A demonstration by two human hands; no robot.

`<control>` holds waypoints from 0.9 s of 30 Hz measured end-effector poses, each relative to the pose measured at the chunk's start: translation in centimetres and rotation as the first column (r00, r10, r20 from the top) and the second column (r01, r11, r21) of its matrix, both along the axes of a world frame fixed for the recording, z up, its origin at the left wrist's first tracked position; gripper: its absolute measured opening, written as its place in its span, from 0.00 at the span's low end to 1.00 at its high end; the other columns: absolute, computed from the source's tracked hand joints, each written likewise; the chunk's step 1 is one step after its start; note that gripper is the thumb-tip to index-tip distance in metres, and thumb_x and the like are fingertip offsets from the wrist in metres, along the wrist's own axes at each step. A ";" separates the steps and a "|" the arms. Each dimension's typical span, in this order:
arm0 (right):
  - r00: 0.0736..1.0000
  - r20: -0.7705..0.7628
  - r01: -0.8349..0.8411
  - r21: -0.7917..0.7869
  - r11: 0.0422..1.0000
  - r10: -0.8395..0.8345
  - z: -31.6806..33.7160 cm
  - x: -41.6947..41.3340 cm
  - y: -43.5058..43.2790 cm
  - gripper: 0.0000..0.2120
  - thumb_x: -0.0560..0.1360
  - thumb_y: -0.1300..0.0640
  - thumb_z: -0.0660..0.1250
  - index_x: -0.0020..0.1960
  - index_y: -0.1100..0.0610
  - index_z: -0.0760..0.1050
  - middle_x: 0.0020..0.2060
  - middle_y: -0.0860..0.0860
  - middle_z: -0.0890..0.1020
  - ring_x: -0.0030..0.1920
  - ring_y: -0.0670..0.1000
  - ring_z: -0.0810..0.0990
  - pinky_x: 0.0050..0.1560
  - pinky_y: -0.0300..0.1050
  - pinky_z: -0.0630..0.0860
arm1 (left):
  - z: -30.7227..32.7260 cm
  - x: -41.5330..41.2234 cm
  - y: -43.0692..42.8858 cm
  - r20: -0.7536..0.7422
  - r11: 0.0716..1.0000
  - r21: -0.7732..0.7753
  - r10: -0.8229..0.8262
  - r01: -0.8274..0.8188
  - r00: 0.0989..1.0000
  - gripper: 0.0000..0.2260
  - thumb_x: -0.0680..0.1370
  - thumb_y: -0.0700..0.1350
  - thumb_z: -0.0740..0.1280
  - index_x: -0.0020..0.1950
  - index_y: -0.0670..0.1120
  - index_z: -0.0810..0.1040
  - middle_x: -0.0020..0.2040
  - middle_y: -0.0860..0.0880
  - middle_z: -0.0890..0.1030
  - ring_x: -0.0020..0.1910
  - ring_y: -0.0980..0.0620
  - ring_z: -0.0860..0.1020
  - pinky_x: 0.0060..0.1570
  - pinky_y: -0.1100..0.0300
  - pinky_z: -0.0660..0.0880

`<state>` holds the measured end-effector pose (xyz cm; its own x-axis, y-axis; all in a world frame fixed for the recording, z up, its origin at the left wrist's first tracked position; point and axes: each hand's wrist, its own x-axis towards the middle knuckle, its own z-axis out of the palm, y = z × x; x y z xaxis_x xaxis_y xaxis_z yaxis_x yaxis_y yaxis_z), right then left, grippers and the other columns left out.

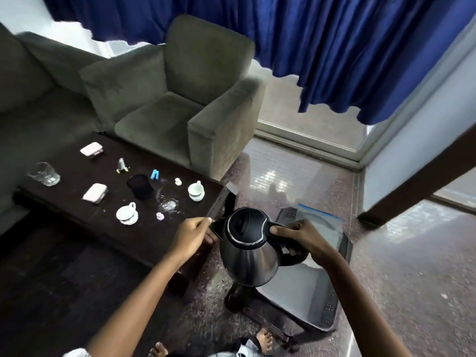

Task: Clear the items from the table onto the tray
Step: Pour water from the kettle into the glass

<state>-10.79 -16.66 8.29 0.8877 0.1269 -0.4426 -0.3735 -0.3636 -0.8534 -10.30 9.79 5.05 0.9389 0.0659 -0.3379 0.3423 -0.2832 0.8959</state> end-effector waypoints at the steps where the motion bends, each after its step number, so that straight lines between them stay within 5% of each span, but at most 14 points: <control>1: 1.000 0.022 -0.016 0.012 1.000 0.015 0.4 0.1 1.9 0.26 0.59 0.39 0.75 0.28 0.63 0.74 0.18 0.54 0.73 0.20 0.49 0.69 0.26 0.37 0.66 | 0.5 -0.3 1.8 0.017 1.000 -0.014 0.024 -0.024 1.000 0.14 0.80 0.39 0.59 0.37 0.47 0.78 0.22 0.50 0.79 0.22 0.56 0.76 0.36 0.55 0.73; 7: 0.996 0.083 0.026 0.093 0.995 -0.034 1.8 -0.5 14.5 0.24 0.59 0.43 0.75 0.30 0.62 0.71 0.20 0.51 0.67 0.22 0.47 0.64 0.26 0.38 0.59 | 2.1 -2.4 13.5 0.106 0.994 -0.020 0.111 -0.109 0.988 0.13 0.80 0.39 0.58 0.38 0.47 0.77 0.22 0.53 0.79 0.21 0.61 0.73 0.34 0.60 0.70; 14: 0.995 0.070 0.054 0.144 0.988 -0.065 1.7 -0.7 29.6 0.24 0.62 0.45 0.75 0.25 0.64 0.71 0.14 0.50 0.71 0.16 0.46 0.67 0.22 0.35 0.63 | 2.8 -3.7 27.6 0.166 0.974 -0.027 0.226 -0.225 0.960 0.15 0.80 0.38 0.56 0.41 0.51 0.77 0.27 0.49 0.76 0.21 0.62 0.72 0.27 0.72 0.68; 17: 0.995 0.069 0.056 0.175 0.983 -0.069 1.5 0.2 34.5 0.28 0.56 0.41 0.78 0.28 0.64 0.72 0.17 0.52 0.69 0.19 0.47 0.65 0.25 0.39 0.61 | 3.1 -3.3 32.1 0.163 0.962 -0.047 0.272 -0.268 0.948 0.15 0.80 0.38 0.55 0.41 0.50 0.77 0.29 0.48 0.76 0.22 0.61 0.71 0.30 0.67 0.69; 20: 0.997 0.065 0.031 0.196 0.980 -0.044 1.3 1.8 39.1 0.24 0.64 0.47 0.75 0.25 0.65 0.72 0.16 0.54 0.70 0.17 0.48 0.66 0.24 0.37 0.63 | 2.8 -2.1 36.5 0.152 0.952 -0.055 0.307 -0.302 0.940 0.16 0.80 0.37 0.55 0.40 0.50 0.78 0.29 0.47 0.75 0.26 0.56 0.72 0.35 0.60 0.70; 27: 0.999 0.032 -0.046 0.110 0.993 0.043 -0.3 8.8 49.5 0.26 0.59 0.40 0.74 0.22 0.64 0.73 0.15 0.55 0.72 0.17 0.49 0.69 0.26 0.39 0.67 | 0.9 3.8 46.8 0.108 0.943 -0.002 0.332 -0.334 0.937 0.16 0.80 0.37 0.55 0.40 0.50 0.78 0.23 0.52 0.76 0.26 0.55 0.72 0.35 0.59 0.71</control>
<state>-2.01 32.83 7.97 0.8926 0.2134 -0.3972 -0.3328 -0.2824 -0.8997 -6.47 56.62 5.96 0.8925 0.3854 -0.2344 0.3233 -0.1842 0.9282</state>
